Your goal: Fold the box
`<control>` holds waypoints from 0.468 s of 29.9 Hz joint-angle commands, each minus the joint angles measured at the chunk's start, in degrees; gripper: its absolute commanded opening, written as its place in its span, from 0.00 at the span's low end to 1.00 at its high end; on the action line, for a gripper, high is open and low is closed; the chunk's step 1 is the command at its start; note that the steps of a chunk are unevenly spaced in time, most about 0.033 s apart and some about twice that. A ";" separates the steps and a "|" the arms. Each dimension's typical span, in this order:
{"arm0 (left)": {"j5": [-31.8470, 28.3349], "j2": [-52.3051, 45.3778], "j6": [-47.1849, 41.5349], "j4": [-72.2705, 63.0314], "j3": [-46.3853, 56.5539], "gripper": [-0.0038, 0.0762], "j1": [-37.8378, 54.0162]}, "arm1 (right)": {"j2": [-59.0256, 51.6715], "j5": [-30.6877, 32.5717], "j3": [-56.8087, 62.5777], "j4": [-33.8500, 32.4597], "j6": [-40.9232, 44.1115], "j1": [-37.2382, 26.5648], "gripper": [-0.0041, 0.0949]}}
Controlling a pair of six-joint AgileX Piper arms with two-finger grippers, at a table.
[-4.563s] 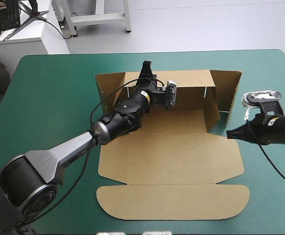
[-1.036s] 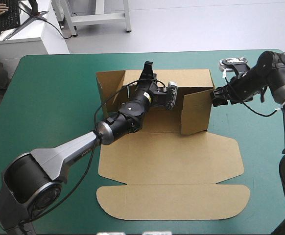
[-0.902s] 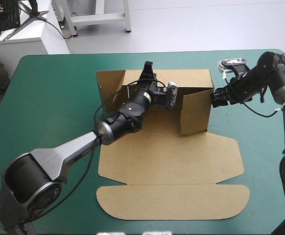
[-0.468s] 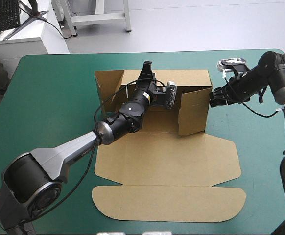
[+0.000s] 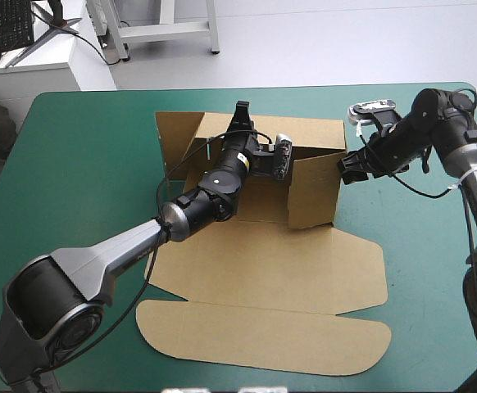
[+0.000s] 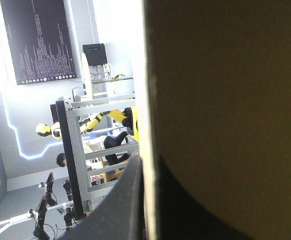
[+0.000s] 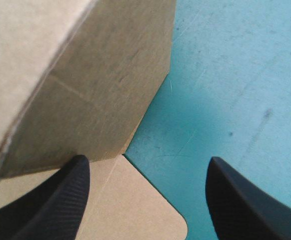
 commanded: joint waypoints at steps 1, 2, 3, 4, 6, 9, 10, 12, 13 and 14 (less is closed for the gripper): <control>-2.83 -2.48 -0.58 1.30 -1.08 0.04 -0.84 | -4.06 0.61 -1.38 0.77 1.42 0.34 0.67; -2.83 -2.48 -0.94 1.30 -1.08 0.04 -0.84 | -4.42 0.61 -1.38 1.10 1.42 0.34 0.67; -2.83 -2.48 -1.57 1.30 -1.08 0.04 -0.84 | -4.95 0.61 -1.38 1.53 1.42 0.42 0.67; -2.54 -2.48 -2.46 1.30 -1.08 0.04 -0.84 | -5.49 0.61 -1.38 1.96 1.42 0.42 0.67; -2.14 -2.48 -3.95 1.30 -1.08 0.04 -0.84 | -6.38 0.61 -1.38 1.97 1.42 0.42 0.67; -1.63 -2.48 -5.49 1.30 -1.08 0.04 -0.84 | -7.34 0.61 -1.38 2.16 3.08 0.42 0.67; -1.52 -2.48 -5.49 1.30 -1.08 0.04 -0.84 | -7.44 0.61 -1.38 2.42 3.20 0.42 0.67; -1.52 -2.48 -5.60 1.30 -1.08 0.04 -0.84 | -7.44 0.61 -1.12 4.59 3.20 0.42 0.65; -1.52 -2.48 -6.18 1.30 -1.08 0.04 -0.84 | -7.44 0.61 -0.66 5.72 2.60 0.42 0.64; -1.39 -2.48 -6.83 1.30 -1.08 0.04 -0.84 | -7.44 0.61 -0.11 6.59 1.68 0.47 0.63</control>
